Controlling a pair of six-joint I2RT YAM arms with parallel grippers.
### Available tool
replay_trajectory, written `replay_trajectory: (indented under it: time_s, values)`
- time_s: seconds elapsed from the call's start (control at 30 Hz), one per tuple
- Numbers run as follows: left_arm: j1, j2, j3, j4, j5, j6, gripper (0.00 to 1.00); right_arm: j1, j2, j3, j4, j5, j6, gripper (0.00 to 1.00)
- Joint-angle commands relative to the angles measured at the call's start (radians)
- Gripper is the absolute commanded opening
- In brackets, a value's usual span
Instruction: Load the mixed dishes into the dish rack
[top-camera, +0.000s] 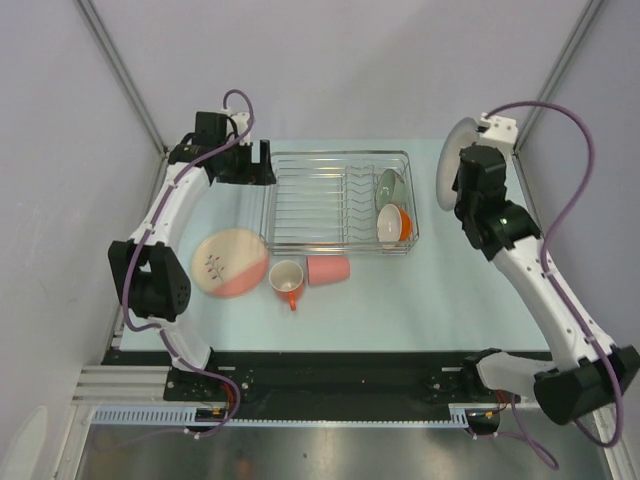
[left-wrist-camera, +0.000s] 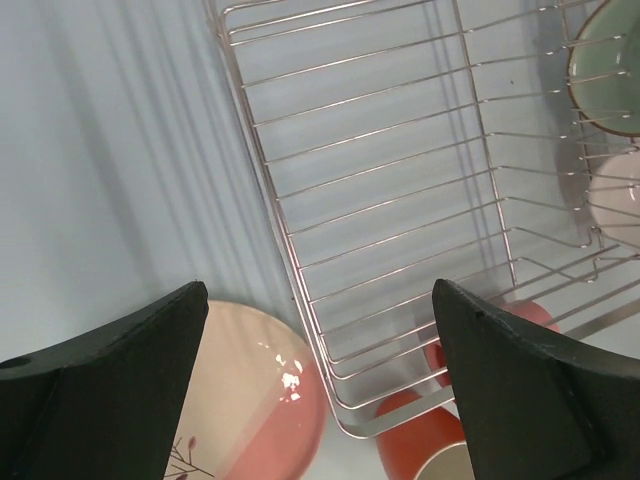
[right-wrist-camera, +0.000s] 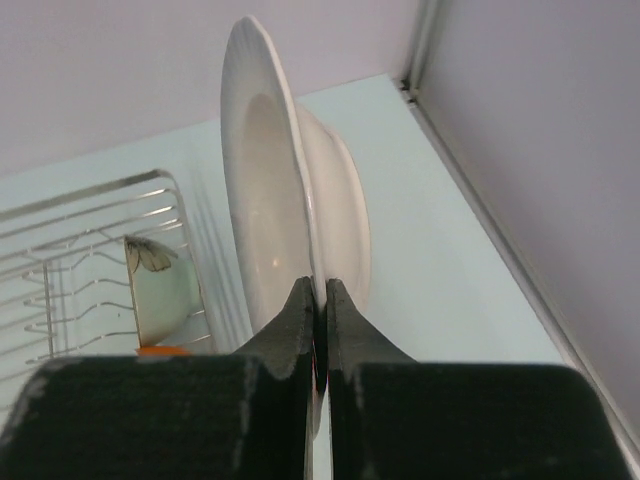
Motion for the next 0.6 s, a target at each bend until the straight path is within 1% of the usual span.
replay_trajectory:
  time_s: [0.0,0.03,0.13,0.17,0.3,0.33,0.37,0.5,0.57]
  values:
    - [0.006,-0.019,0.0,0.057,-0.094,0.025,1.0,-0.04,0.07,0.131,0.307,-0.224,-0.155,0.0]
    - [0.003,-0.009,0.003,0.053,-0.108,0.032,1.0,-0.052,0.108,0.143,0.32,-0.285,-0.192,0.0]
    - [-0.002,0.044,0.018,0.05,-0.129,0.051,0.99,-0.064,0.18,0.192,0.353,-0.399,-0.274,0.0]
    - [-0.007,0.069,0.026,0.05,-0.129,0.078,1.0,-0.07,0.197,0.212,0.366,-0.422,-0.313,0.0]
    - [-0.014,0.126,0.096,0.043,-0.119,0.086,1.0,-0.078,0.274,0.264,0.399,-0.484,-0.405,0.0]
    - [-0.014,0.136,0.113,0.034,-0.116,0.089,0.99,-0.079,0.287,0.275,0.397,-0.525,-0.419,0.0]
    - [-0.014,0.159,0.13,0.029,-0.116,0.094,1.0,-0.078,0.311,0.285,0.429,-0.54,-0.437,0.0]
    - [-0.014,0.23,0.237,-0.02,-0.114,0.111,0.99,-0.079,0.374,0.332,0.419,-0.612,-0.534,0.0]
    - [-0.014,0.258,0.261,-0.043,-0.106,0.117,1.0,-0.076,0.392,0.351,0.414,-0.654,-0.569,0.0]
